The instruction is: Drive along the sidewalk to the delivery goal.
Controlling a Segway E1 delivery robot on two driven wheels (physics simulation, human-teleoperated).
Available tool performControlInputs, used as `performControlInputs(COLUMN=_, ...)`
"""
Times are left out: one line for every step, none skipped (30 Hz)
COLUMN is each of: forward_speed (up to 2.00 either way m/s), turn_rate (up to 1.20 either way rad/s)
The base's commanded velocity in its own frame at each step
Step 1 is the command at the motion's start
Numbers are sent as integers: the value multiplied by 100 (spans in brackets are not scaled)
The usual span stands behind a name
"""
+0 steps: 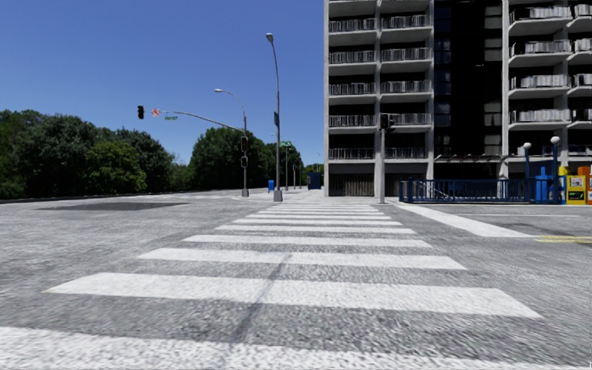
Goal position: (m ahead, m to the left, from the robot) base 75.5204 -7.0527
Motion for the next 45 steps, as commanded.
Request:
performControlInputs(forward_speed=200, turn_rate=0)
performControlInputs(forward_speed=200, turn_rate=0)
performControlInputs(forward_speed=200, turn_rate=0)
performControlInputs(forward_speed=200, turn_rate=0)
performControlInputs(forward_speed=200, turn_rate=0)
performControlInputs(forward_speed=200, turn_rate=0)
performControlInputs(forward_speed=200, turn_rate=0)
performControlInputs(forward_speed=200, turn_rate=0)
performControlInputs(forward_speed=200, turn_rate=0)
performControlInputs(forward_speed=200, turn_rate=0)
performControlInputs(forward_speed=200, turn_rate=-4)
performControlInputs(forward_speed=200, turn_rate=-20)
performControlInputs(forward_speed=200, turn_rate=-27)
performControlInputs(forward_speed=200, turn_rate=-27)
performControlInputs(forward_speed=200, turn_rate=-30)
performControlInputs(forward_speed=200, turn_rate=-31)
performControlInputs(forward_speed=200, turn_rate=-32)
performControlInputs(forward_speed=200, turn_rate=-32)
performControlInputs(forward_speed=200, turn_rate=-32)
performControlInputs(forward_speed=200, turn_rate=-32)
performControlInputs(forward_speed=200, turn_rate=-32)
performControlInputs(forward_speed=200, turn_rate=-23)
performControlInputs(forward_speed=200, turn_rate=-5)
performControlInputs(forward_speed=200, turn_rate=0)
performControlInputs(forward_speed=200, turn_rate=0)
performControlInputs(forward_speed=200, turn_rate=0)
performControlInputs(forward_speed=200, turn_rate=0)
performControlInputs(forward_speed=200, turn_rate=0)
performControlInputs(forward_speed=200, turn_rate=0)
performControlInputs(forward_speed=200, turn_rate=0)
performControlInputs(forward_speed=200, turn_rate=0)
performControlInputs(forward_speed=200, turn_rate=0)
performControlInputs(forward_speed=200, turn_rate=0)
performControlInputs(forward_speed=200, turn_rate=0)
performControlInputs(forward_speed=200, turn_rate=0)
performControlInputs(forward_speed=200, turn_rate=0)
performControlInputs(forward_speed=200, turn_rate=0)
performControlInputs(forward_speed=200, turn_rate=0)
performControlInputs(forward_speed=200, turn_rate=0)
performControlInputs(forward_speed=200, turn_rate=0)
performControlInputs(forward_speed=200, turn_rate=0)
performControlInputs(forward_speed=200, turn_rate=0)
performControlInputs(forward_speed=200, turn_rate=0)
performControlInputs(forward_speed=200, turn_rate=0)
performControlInputs(forward_speed=200, turn_rate=0)
